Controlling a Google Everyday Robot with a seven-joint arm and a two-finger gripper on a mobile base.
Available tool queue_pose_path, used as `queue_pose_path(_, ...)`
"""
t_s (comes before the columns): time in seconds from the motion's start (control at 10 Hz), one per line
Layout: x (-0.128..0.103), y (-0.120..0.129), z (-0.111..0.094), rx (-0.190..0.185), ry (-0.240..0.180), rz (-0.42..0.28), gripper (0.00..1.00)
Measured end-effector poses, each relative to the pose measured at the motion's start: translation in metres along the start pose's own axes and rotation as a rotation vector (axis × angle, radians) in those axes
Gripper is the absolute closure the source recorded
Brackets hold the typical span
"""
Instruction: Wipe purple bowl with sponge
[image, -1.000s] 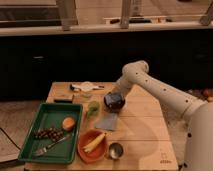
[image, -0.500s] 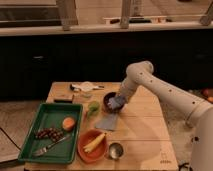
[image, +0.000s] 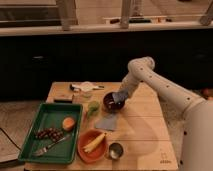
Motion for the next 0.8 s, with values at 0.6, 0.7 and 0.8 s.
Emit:
queue_pose_path(0.6, -0.044, -0.03, 0.004, 0.055, -0.07, -0.114, 1.0)
queue_pose_path(0.7, -0.051, -0.025, 0.002, 0.055, -0.082, -0.129, 1.0)
queue_pose_path(0.8, -0.059, -0.018, 0.0, 0.048, -0.095, -0.142, 1.0)
